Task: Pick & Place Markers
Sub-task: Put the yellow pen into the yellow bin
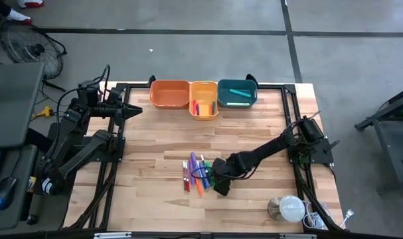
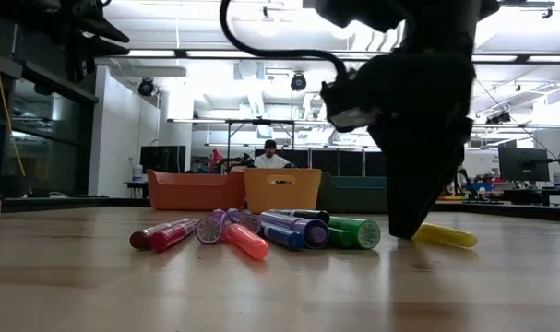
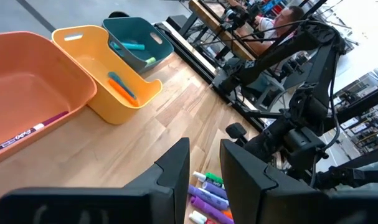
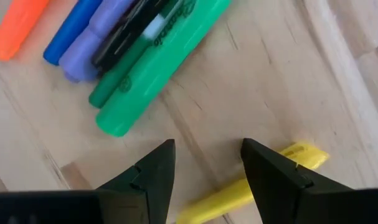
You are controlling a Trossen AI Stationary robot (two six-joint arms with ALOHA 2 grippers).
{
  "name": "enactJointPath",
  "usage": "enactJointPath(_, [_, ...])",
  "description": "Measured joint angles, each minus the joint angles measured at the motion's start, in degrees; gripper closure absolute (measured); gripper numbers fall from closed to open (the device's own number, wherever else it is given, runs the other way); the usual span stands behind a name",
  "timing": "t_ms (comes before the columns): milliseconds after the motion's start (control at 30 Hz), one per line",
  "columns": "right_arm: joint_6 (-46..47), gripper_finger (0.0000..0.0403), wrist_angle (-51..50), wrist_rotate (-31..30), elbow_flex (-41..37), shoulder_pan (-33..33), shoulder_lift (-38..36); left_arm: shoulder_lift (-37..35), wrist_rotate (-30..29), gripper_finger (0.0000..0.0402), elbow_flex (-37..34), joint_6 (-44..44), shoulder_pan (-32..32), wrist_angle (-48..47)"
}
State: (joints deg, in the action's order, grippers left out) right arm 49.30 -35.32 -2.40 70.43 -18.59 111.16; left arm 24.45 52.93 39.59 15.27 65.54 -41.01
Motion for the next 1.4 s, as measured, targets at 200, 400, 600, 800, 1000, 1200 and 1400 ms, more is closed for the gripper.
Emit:
enactJointPath(200, [2.64,0.0226,-4.22,-0.61,5.0,1.98,0.11,0.0,-0.17,0.0314,0.0,0.04,0.0,0.07])
enactJointPath(400, [7.02,0.0226,-12.33,-0.23,9.71,2.12,0.06,0.0,-0.17,0.0314,0.0,-0.26,0.0,0.09])
enactJointPath(600, [15.33,0.0226,-19.16,0.85,11.94,0.64,0.01,0.02,-2.27,0.0314,0.0,-4.14,0.0,0.13])
enactJointPath(800, [25.21,0.0226,-18.53,1.79,11.89,-0.58,-0.05,0.02,-5.56,0.0314,0.0,-6.42,0.02,0.14])
enactJointPath(1000, [32.56,0.0226,-19.43,1.45,11.89,-0.7,-0.05,0.02,-5.45,0.0314,0.0,-8.35,0.02,0.31])
enactJointPath(1200, [36.43,0.0226,-19.32,2.48,11.21,-0.69,-0.15,0.02,-5.52,0.0314,0.0,-11.2,0.02,0.61])
enactJointPath(1400, [39.87,0.0226,-15.25,5.86,5.97,-0.57,-0.16,0.04,-5.95,0.0314,0.0,-13.63,0.02,0.66])
